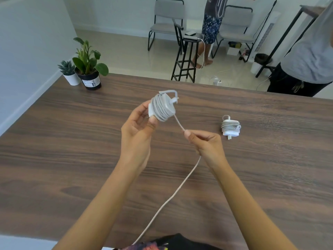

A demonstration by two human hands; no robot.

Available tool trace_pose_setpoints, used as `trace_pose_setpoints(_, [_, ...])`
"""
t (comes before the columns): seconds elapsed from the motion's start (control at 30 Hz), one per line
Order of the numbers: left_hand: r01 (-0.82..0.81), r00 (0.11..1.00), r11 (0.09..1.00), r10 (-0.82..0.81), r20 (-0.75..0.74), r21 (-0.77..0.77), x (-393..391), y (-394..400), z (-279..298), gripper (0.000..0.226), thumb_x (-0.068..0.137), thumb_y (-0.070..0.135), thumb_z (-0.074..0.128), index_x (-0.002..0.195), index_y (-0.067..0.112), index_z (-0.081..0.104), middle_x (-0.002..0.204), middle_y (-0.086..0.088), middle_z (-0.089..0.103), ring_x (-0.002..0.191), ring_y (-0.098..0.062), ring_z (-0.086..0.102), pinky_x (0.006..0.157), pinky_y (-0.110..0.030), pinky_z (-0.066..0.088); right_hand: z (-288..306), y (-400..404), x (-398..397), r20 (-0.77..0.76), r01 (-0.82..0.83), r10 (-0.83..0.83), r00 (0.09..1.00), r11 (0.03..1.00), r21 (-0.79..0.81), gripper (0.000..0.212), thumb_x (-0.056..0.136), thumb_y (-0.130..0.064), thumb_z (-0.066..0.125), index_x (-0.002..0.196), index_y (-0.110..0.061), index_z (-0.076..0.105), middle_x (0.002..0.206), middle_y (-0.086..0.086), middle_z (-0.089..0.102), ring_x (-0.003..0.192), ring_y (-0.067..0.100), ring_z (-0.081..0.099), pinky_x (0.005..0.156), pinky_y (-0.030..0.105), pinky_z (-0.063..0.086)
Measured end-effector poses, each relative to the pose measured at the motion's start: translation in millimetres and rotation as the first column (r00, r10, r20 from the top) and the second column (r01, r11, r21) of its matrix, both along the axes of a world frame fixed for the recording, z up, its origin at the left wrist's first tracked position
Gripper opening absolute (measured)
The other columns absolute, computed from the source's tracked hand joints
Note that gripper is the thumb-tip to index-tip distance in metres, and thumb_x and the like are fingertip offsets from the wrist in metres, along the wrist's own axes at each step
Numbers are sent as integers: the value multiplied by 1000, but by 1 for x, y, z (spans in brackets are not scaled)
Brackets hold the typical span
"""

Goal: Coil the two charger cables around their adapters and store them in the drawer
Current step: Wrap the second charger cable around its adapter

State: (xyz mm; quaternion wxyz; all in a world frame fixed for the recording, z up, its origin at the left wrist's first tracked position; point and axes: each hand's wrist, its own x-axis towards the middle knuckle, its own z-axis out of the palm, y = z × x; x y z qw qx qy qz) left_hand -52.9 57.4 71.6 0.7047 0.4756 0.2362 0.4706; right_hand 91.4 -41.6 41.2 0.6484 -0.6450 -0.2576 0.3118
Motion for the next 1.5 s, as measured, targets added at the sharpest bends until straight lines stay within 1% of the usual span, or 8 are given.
trace_pose_setpoints(0.1, [-139,983,989,144,-114,53,10,7,2,30,84,3,65,111,14,59,107,9,64,103,5,60,85,-17,48,-4,2,-18,293,47,-50,955,999,19,10,75,-10,77,84,-14,77,58,-13,64,55,0,50,58,13,39])
trace_pose_setpoints(0.2, [-219,940,960,256,-227,176,18,5,-1,33,85,-3,63,115,11,57,102,15,62,91,13,60,78,-9,48,-8,0,-32,674,70,-82,734,997,45,8,76,-15,77,83,-18,78,57,-7,55,51,4,42,54,9,33])
trace_pose_setpoints(0.3, [-199,897,933,297,-327,301,20,1,-9,38,84,-3,64,117,14,55,105,13,64,99,5,62,84,-15,50,-5,-5,-42,829,34,-56,556,998,44,8,79,-13,73,86,-15,77,62,-4,56,53,4,42,52,11,36])
trace_pose_setpoints(0.43, [-177,869,898,335,-365,403,19,0,-21,44,82,-7,63,120,13,54,113,-4,66,106,-8,63,90,-21,52,8,-14,-44,852,37,-29,523,999,12,9,80,-10,68,83,-14,75,63,-4,57,53,8,44,53,13,35])
trace_pose_setpoints(0.67, [-102,825,793,405,-395,601,12,-1,-25,51,75,-15,63,118,13,56,113,-3,63,103,-8,62,87,-12,48,33,-27,-44,851,28,28,525,998,-50,9,80,-13,68,76,-17,75,61,-5,56,54,11,48,53,11,33])
trace_pose_setpoints(0.77, [20,851,766,325,-413,643,4,-5,-27,56,71,-20,60,118,10,56,116,-2,60,105,-9,61,89,-19,50,47,-26,-39,854,25,22,520,999,-40,9,80,-15,67,76,-18,75,63,-5,55,55,9,46,55,10,32])
trace_pose_setpoints(1.17, [271,882,857,-38,-470,439,-43,-13,-18,55,75,-22,58,114,17,57,113,-3,62,99,-10,62,84,-17,50,50,-12,-41,836,8,-19,549,1000,17,11,76,-8,74,80,-18,77,65,-7,54,55,-4,45,55,6,31])
trace_pose_setpoints(1.5, [320,864,895,-140,-483,312,-66,-17,-31,51,77,-13,61,114,23,58,114,-3,63,103,-18,62,92,-29,50,40,-14,-50,794,-67,72,603,997,-40,13,74,-14,78,79,-25,77,65,-8,59,56,-1,48,55,7,32])
